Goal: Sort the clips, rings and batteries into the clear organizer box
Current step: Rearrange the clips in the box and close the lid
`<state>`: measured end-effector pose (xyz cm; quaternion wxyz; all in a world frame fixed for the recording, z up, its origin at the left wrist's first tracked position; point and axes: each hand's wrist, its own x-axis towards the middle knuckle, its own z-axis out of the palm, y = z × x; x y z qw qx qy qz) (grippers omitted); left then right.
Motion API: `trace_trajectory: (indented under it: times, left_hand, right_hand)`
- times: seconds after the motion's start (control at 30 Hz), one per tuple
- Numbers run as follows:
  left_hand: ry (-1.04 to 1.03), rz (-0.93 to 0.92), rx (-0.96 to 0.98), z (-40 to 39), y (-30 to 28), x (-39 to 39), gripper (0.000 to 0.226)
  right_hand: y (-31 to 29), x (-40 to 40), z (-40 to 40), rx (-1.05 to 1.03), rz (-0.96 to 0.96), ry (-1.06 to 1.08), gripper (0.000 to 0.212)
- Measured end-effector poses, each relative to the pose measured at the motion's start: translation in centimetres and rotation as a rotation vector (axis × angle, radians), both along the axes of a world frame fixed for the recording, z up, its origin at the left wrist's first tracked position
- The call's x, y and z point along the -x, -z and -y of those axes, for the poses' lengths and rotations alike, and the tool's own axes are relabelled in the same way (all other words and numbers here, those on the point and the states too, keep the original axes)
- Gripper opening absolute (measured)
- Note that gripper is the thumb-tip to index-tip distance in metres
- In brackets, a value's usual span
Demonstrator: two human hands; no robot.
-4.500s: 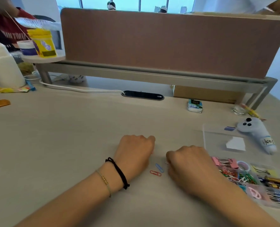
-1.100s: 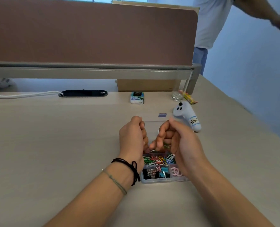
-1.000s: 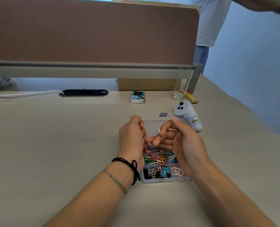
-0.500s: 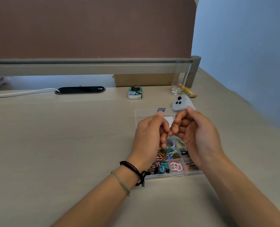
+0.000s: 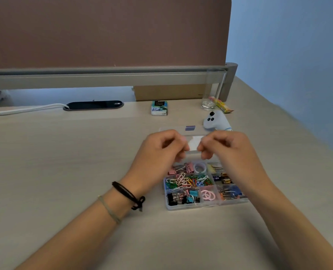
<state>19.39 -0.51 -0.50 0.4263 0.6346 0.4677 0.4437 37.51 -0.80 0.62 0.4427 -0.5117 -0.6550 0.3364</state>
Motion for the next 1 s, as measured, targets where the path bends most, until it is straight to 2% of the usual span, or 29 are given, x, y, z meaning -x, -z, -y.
trace_trajectory:
  times: [0.07,0.1,0.17,0.2,0.37,0.53,0.7,0.87,1.0]
  left_hand:
    - [-0.062,-0.296,-0.087,-0.1,0.5,1.8,0.017]
    - [-0.076,-0.384,-0.098,0.0,0.8,2.5,0.014]
    - [-0.076,-0.457,-0.067,0.3,1.2,3.2,0.01]
    - [-0.062,-0.46,-0.041,0.5,1.3,3.3,0.008]
    - [-0.007,-0.453,0.004,0.4,1.9,3.4,0.01]
    - [0.036,-0.492,-0.021,0.5,2.2,3.3,0.01]
    - [0.109,-0.533,-0.047,0.6,1.7,3.5,0.011]
    - [0.118,-0.488,-0.025,0.5,1.7,3.5,0.008]
    - [0.137,-0.475,-0.026,0.3,1.8,3.5,0.012]
  right_hand:
    - [0.3,0.7,0.5,-0.048,0.278,-0.048,0.015]
    - [0.6,1.1,0.5,-0.094,0.421,-0.064,0.013]
    - [1.2,1.9,0.6,-0.171,0.65,-0.092,0.01]
    - [1.3,2.0,0.5,-0.19,0.693,-0.092,0.01]
    - [1.0,1.2,0.3,-0.191,0.618,-0.087,0.008]
    - [1.5,1.9,0.5,-0.189,0.746,-0.192,0.005]
    - [1.1,1.1,0.5,-0.132,0.765,-0.19,0.01]
    - [1.2,1.2,0.4,-0.157,0.708,-0.202,0.011]
    - [1.5,0.7,0.2,-0.151,0.745,-0.184,0.008]
